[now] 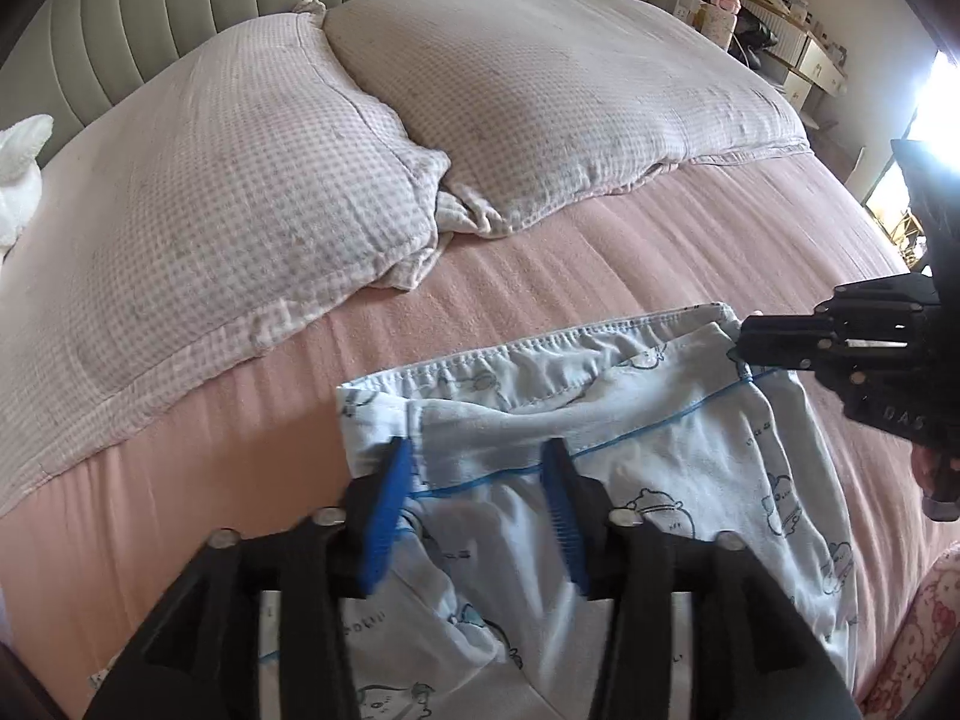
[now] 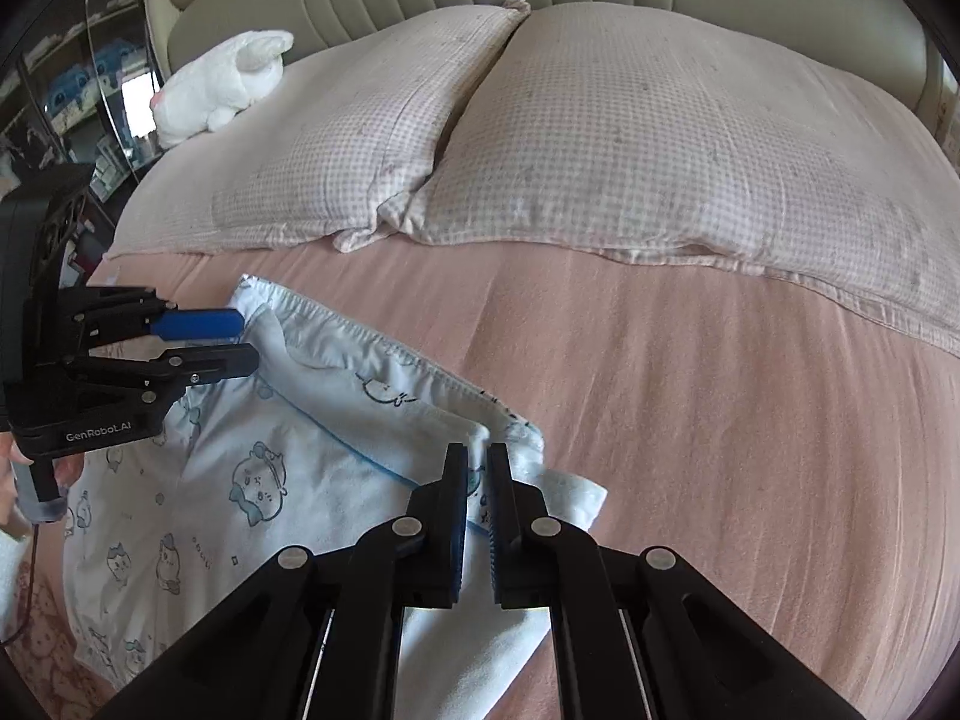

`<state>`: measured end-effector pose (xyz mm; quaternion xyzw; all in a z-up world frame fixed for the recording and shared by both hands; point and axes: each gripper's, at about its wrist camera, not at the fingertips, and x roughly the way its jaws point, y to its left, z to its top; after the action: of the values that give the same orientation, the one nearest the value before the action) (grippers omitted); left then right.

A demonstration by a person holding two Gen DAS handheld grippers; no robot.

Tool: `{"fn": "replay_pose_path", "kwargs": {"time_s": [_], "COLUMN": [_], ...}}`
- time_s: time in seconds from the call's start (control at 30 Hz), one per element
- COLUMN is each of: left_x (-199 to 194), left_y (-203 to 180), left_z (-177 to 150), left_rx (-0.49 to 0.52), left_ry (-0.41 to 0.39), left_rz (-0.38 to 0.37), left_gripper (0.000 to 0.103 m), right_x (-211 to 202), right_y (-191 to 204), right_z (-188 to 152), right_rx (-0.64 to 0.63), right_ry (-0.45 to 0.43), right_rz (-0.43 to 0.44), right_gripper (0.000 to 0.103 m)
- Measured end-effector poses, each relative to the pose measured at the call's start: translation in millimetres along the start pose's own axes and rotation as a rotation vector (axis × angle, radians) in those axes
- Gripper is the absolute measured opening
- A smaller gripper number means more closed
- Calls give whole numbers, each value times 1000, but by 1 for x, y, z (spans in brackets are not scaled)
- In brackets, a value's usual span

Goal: Fold clothes

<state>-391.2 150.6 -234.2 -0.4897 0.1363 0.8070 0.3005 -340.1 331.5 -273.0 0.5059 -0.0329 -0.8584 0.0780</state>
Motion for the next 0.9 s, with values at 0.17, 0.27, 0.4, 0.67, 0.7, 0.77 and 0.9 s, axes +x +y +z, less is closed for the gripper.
{"fn": "replay_pose_path", "kwargs": {"time_s": [0.17,0.27,0.4,0.67,0.7,0.77,0.9], "left_x": [13,16,7,-21,-24,-14,-6], "left_y": [-3,-6,-9,-9,-9,-2,11], "left_z": [2,6,5,11,12,18,23], "left_rx": [-18,-24,-26,-14,-13,-14,-60], "left_ry": [2,0,-40,-169,-185,-150,-105], "left_rz": [76,85,81,80,80,84,86], "left_gripper": [52,23,10,7,7,7,7], "right_x": [22,23,22,-19,-23,-26,-5], "right_y": [8,8,4,-4,-8,-16,-18], "right_z": [-4,-4,-3,7,8,9,5], "right_rx": [-32,-33,8,44,59,79,87], "right_ry": [-8,-16,-16,-115,-135,-150,-54], "right_rz": [-20,-18,17,-35,-38,-51,40], "right_gripper": [5,5,3,2,2,2,2]}}
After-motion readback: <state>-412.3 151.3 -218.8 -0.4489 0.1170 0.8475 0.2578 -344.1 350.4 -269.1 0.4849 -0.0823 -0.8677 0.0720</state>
